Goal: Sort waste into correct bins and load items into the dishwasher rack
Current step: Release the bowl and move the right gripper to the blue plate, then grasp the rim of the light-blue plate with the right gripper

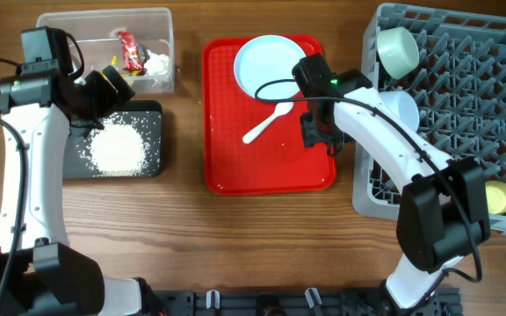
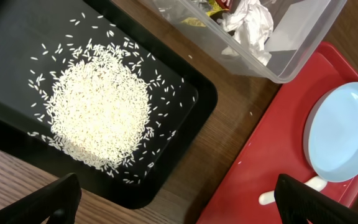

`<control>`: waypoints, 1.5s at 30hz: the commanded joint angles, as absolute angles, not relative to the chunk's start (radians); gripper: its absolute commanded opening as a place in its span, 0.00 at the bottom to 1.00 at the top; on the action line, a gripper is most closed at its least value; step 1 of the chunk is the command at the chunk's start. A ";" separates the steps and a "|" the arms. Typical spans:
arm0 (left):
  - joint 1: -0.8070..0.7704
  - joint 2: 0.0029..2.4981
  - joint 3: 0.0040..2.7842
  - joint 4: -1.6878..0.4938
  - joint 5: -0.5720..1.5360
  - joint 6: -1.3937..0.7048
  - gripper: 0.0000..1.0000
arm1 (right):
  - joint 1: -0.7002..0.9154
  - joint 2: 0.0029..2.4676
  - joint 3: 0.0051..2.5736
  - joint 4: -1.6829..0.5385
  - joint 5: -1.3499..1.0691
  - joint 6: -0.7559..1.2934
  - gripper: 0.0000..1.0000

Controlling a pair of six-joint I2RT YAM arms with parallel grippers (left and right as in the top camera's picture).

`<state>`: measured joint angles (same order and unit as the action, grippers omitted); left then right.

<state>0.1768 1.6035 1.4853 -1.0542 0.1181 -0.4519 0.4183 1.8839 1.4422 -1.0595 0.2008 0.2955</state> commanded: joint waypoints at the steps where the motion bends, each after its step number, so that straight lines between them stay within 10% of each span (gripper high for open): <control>1: 0.175 1.597 1.494 -1.052 0.122 -0.461 1.00 | 0.419 1.861 1.457 -1.076 0.129 0.295 0.54; 24: 0.175 1.597 1.494 -1.052 0.122 -0.461 1.00 | 0.314 1.861 1.394 -1.208 0.202 0.330 0.53; 36: 0.175 1.597 1.494 -1.052 0.122 -0.461 1.00 | 0.303 2.096 2.063 -0.974 -0.107 0.140 0.59; 45: 0.175 1.597 1.494 -1.052 0.122 -0.461 1.00 | 0.269 2.311 2.103 -0.888 -0.133 0.205 0.58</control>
